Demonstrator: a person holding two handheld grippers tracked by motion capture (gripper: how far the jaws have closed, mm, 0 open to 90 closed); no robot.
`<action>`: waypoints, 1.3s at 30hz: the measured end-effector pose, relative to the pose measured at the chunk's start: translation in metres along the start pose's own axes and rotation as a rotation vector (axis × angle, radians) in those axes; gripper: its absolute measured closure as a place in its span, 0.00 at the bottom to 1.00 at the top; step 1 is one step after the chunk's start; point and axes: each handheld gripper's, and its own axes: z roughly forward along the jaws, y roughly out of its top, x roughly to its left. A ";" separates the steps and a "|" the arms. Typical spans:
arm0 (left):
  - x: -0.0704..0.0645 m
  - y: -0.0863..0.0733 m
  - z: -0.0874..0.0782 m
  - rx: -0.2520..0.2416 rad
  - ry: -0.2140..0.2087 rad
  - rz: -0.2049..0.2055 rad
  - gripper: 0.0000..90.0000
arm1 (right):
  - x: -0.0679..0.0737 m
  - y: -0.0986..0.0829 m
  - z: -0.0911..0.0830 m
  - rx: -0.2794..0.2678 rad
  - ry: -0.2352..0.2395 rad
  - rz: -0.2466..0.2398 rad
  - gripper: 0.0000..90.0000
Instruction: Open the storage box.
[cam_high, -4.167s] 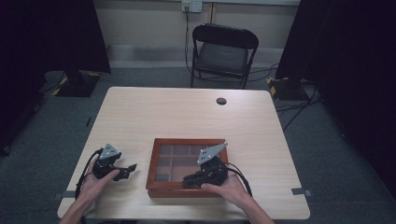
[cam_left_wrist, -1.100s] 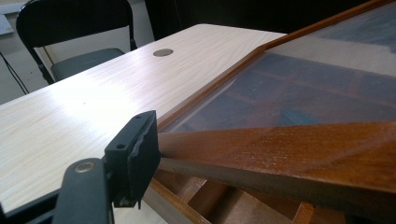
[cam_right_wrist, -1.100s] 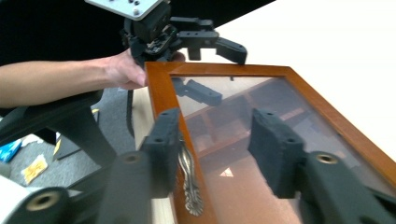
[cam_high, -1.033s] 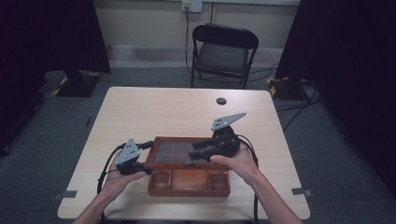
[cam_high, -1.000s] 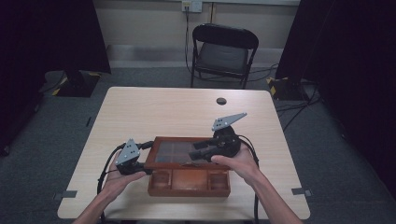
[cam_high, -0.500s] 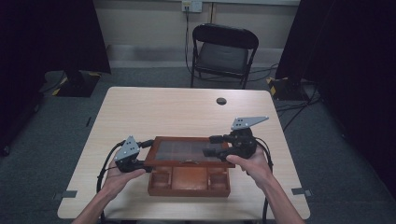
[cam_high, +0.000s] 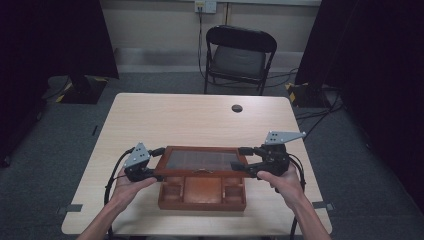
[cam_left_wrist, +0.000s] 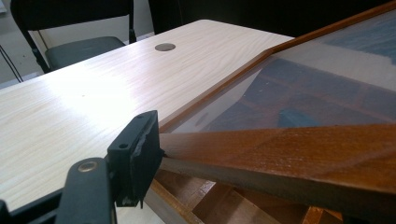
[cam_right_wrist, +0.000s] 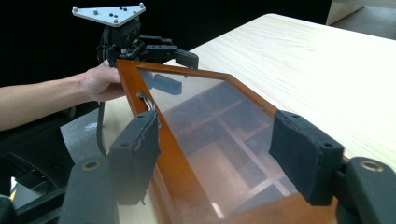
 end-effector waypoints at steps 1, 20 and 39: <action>0.000 0.000 0.000 0.000 0.001 -0.001 0.34 | 0.001 -0.002 -0.001 -0.004 -0.005 -0.003 0.35; 0.004 0.005 0.001 0.015 -0.013 -0.028 0.34 | -0.001 -0.030 -0.012 -0.051 -0.046 -0.021 0.29; 0.011 0.011 0.003 0.018 -0.030 -0.057 0.36 | -0.008 -0.037 -0.005 -0.045 -0.060 -0.041 0.23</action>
